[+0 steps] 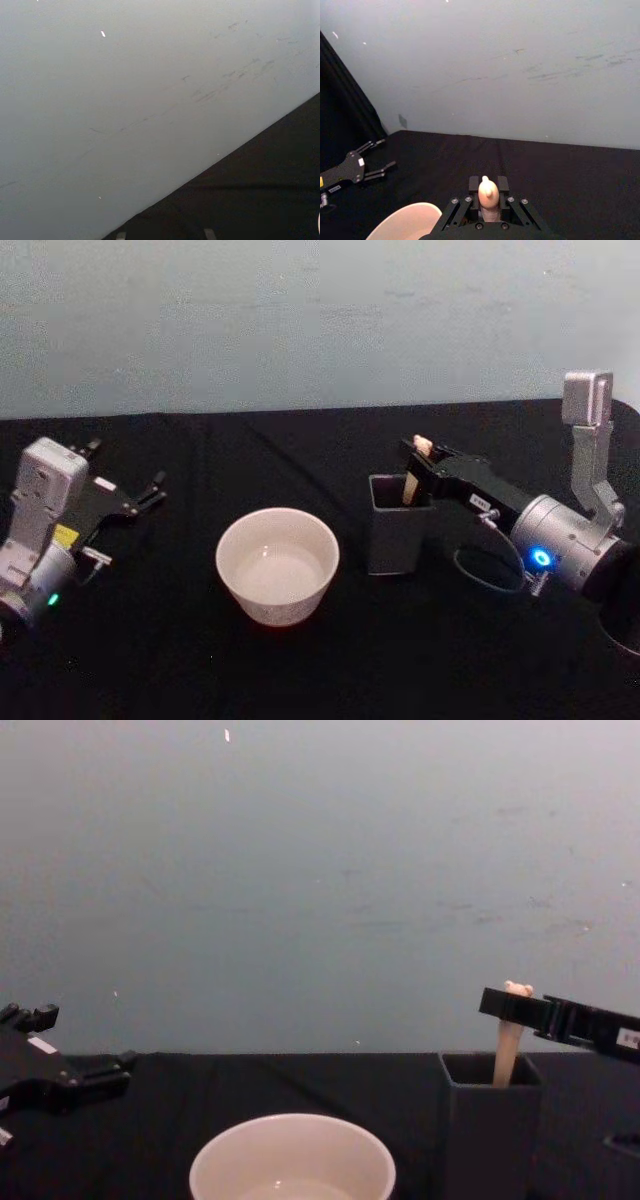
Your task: Pick up the stirring spoon with one hand, stir inside the cup, then place it back in its original position.
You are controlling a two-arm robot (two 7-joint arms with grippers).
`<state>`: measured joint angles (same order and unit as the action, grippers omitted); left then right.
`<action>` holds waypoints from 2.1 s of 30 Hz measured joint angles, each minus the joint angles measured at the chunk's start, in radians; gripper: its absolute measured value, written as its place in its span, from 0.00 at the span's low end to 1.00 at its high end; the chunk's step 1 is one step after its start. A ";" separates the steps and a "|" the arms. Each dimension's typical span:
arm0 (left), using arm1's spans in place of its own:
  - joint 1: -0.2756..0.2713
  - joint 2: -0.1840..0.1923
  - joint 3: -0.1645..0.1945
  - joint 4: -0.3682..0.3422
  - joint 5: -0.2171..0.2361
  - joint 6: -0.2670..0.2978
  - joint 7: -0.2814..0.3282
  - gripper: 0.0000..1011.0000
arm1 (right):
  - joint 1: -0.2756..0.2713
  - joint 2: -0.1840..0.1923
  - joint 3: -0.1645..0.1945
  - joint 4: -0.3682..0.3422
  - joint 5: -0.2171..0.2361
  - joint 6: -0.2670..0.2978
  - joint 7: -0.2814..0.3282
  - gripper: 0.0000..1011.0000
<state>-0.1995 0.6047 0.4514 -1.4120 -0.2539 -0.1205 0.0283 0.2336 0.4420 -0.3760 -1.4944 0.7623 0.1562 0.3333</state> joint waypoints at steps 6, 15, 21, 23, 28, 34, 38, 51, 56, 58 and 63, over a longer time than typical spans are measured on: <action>0.000 0.000 0.000 0.000 0.000 0.000 0.000 0.99 | -0.001 -0.001 0.001 0.000 0.000 0.000 -0.003 0.21; 0.000 0.000 0.000 0.000 0.000 0.000 0.000 0.99 | -0.001 0.000 0.001 0.000 0.000 0.000 -0.003 0.21; 0.000 0.000 0.000 0.000 0.000 0.000 0.000 0.99 | -0.001 0.000 0.001 0.000 0.001 -0.001 -0.002 0.21; 0.000 0.000 0.000 0.000 0.000 0.000 0.000 0.99 | -0.001 0.000 0.001 0.000 0.001 -0.001 -0.002 0.23; 0.000 0.000 0.000 0.000 0.000 0.000 0.000 0.99 | 0.000 0.000 0.001 0.000 0.002 -0.001 -0.002 0.37; 0.000 0.000 0.000 0.000 0.000 0.000 0.000 0.99 | 0.000 0.000 0.001 0.000 0.002 -0.001 -0.001 0.57; 0.000 0.000 0.000 0.000 0.000 0.000 0.000 0.99 | 0.000 0.000 0.001 0.000 0.002 -0.001 -0.001 0.69; 0.000 0.000 0.000 0.000 0.000 0.000 0.000 0.99 | 0.000 0.000 0.000 0.000 0.001 -0.001 -0.001 0.99; 0.000 0.000 0.000 0.000 0.000 0.000 0.000 0.99 | -0.013 -0.015 0.015 -0.020 -0.018 -0.047 -0.026 0.99; 0.000 0.000 0.000 0.000 0.000 0.000 0.000 0.99 | -0.027 -0.032 0.030 -0.038 -0.049 -0.099 -0.063 0.99; 0.000 0.000 0.000 0.000 0.000 0.000 0.000 0.99 | -0.051 -0.069 0.046 -0.067 -0.189 -0.213 -0.205 0.99</action>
<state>-0.1995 0.6047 0.4514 -1.4119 -0.2539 -0.1205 0.0283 0.1822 0.3730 -0.3299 -1.5609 0.5730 -0.0563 0.1278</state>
